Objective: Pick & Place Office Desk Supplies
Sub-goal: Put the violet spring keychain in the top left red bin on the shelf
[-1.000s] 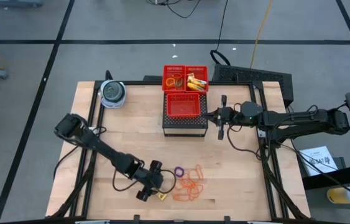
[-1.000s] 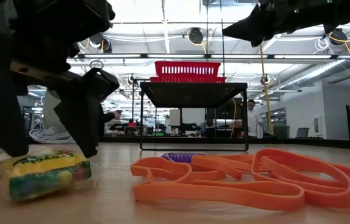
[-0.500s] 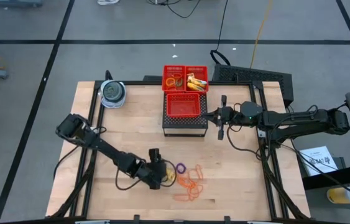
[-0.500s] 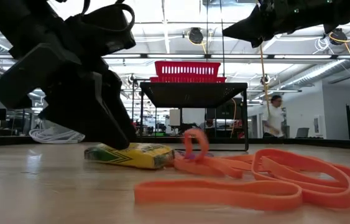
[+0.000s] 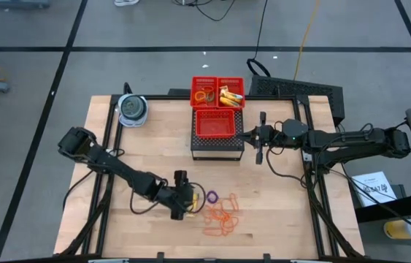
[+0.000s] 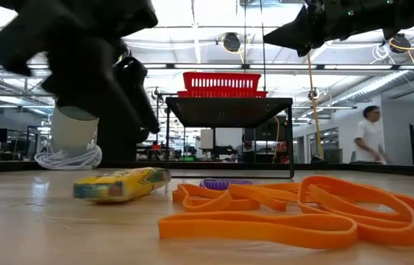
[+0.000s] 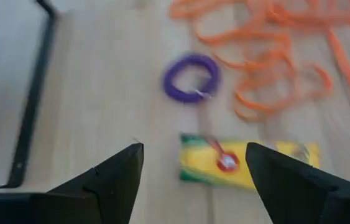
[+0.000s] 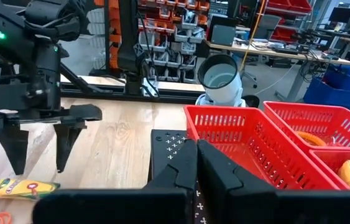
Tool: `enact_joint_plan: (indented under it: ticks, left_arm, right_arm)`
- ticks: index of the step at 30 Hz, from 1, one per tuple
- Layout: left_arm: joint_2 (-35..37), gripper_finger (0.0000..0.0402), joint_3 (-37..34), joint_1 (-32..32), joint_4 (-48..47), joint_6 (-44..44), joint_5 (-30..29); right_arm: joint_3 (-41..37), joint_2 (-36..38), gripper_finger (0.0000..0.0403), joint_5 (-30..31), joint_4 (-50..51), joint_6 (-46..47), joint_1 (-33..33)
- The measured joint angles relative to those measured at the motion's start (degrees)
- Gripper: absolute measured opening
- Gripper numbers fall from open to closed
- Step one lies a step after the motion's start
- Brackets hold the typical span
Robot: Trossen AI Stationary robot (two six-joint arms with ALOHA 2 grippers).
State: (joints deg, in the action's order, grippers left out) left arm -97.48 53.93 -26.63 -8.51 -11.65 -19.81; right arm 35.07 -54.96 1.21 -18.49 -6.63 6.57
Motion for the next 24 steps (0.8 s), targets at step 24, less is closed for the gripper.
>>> enact_joint_plan:
  ticks: [24]
  left_arm:
    - [-2.4, 0.0294, 1.88, 1.87, 2.23, 7.41, -3.42]
  right_arm:
    - [0.0, 0.0, 0.0004, 0.0, 0.38, -0.48, 0.02]
